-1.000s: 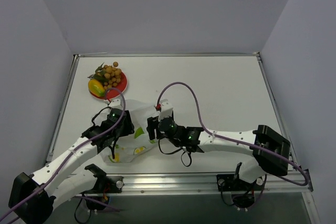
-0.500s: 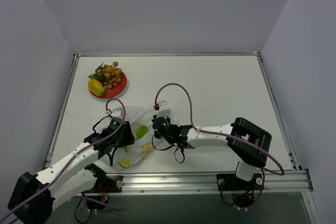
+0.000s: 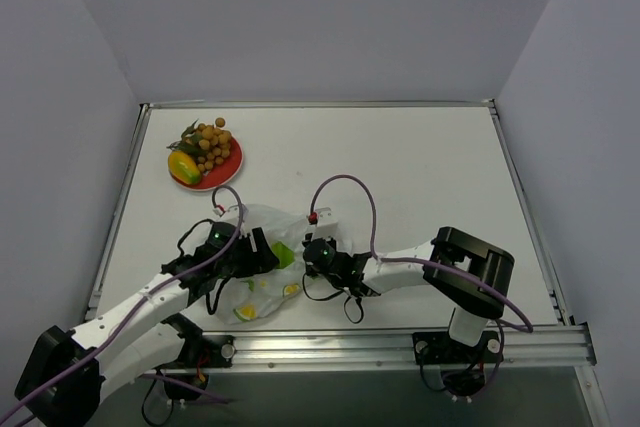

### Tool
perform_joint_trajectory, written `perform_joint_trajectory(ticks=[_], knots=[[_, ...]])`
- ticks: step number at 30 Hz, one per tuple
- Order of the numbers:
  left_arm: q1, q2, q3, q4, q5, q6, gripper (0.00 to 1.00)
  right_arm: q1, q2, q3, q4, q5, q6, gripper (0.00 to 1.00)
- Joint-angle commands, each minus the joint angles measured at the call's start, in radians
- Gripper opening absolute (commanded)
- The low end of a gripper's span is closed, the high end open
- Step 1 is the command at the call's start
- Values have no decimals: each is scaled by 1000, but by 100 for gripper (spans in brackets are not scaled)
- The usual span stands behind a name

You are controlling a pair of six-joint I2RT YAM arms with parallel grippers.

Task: Take the fake fruits out of the plastic bag

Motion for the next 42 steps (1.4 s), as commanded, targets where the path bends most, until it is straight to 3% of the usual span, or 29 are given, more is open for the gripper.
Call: perform_joint_trajectory(ticks=[1,8,12,16,21,23,26,37,42], knots=[[-3,52,92,67,60,17,62,4,1,-16,27,15,-9,0],[-4,77,135,81,41,-5,49,7,-26,-48,63,6,-17,0],[-6,29,138,52,13,-21,50,7,-33,-64,76,0,-22,0],[-4,78,135,34,11,-44,61,9,-47,-67,80,1,-32,0],[-4,83,146,-45,-53,-58,66,12,-72,-74,77,3,-38,0],[-4,72,153,-69,-87,-52,74,13,-76,-74,77,3,-41,0],[-4,86,147,-57,-96,-47,75,15,-81,-74,79,3,-43,0],[-10,235,113,4,-82,-41,61,18,-101,-56,73,-2,-77,0],[-10,215,112,24,-84,-29,35,18,-107,-58,83,-14,-80,0]])
